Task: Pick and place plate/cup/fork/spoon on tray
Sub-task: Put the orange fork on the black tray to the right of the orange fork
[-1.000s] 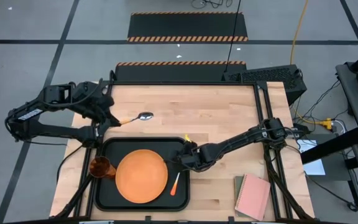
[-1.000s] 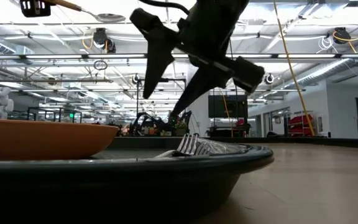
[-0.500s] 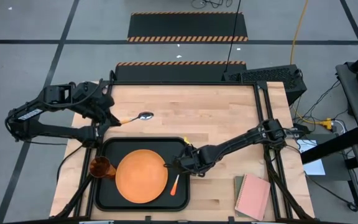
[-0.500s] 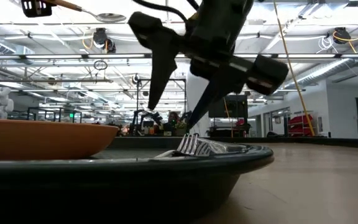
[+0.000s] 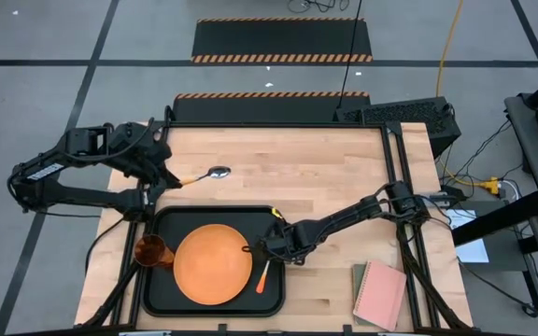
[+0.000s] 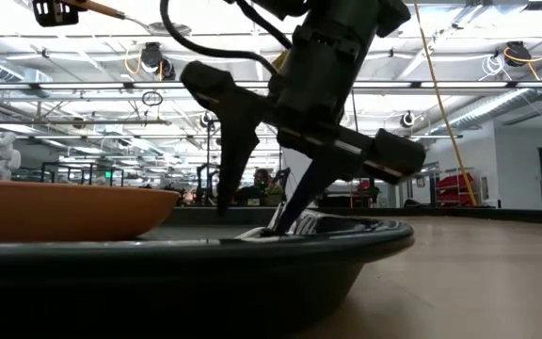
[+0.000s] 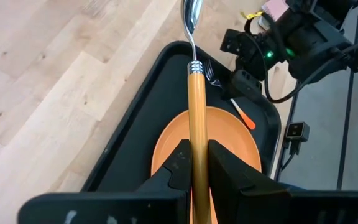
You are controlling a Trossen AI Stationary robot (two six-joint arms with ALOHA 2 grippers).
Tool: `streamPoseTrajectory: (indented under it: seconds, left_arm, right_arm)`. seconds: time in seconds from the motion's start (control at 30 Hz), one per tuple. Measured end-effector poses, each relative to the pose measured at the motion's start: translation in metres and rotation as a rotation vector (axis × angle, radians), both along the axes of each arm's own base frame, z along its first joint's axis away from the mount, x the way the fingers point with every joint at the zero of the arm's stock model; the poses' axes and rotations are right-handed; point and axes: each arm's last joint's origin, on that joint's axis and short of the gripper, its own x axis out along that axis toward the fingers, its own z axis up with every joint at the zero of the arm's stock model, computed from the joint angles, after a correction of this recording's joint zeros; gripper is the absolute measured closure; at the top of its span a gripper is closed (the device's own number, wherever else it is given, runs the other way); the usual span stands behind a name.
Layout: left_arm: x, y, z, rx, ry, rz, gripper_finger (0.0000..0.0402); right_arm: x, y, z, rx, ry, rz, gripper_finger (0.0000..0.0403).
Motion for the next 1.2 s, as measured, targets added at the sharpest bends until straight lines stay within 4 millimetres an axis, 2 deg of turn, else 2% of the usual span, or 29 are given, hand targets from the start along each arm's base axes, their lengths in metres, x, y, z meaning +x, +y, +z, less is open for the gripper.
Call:
streamPoseTrajectory:
  seconds: [0.13,0.53,0.87,1.0,1.2]
  left_arm:
    - [0.000,0.000,0.000,0.000,0.002,-0.001,0.0371]
    - [0.000,0.000,0.000,0.001,0.002,-0.001,0.0371]
    - [0.000,0.000,0.000,-0.012,0.004,0.015,0.0371]
    - [0.000,0.000,0.000,-0.020,0.002,0.022,0.0371]
    - [0.008,0.001,0.008,-0.053,-0.105,0.073,0.0371]
  right_arm:
    - [0.003,-0.004,0.000,-0.025,-0.021,0.005,0.0215]
    - [0.010,-0.015,0.003,-0.071,-0.085,0.062,0.0299]
    - [0.009,-0.016,0.006,-0.085,-0.086,0.080,0.0307]
    - [0.007,-0.017,0.020,-0.124,-0.122,0.114,0.0307]
    - [0.000,-0.022,0.060,-0.294,-0.243,0.266,0.0307]
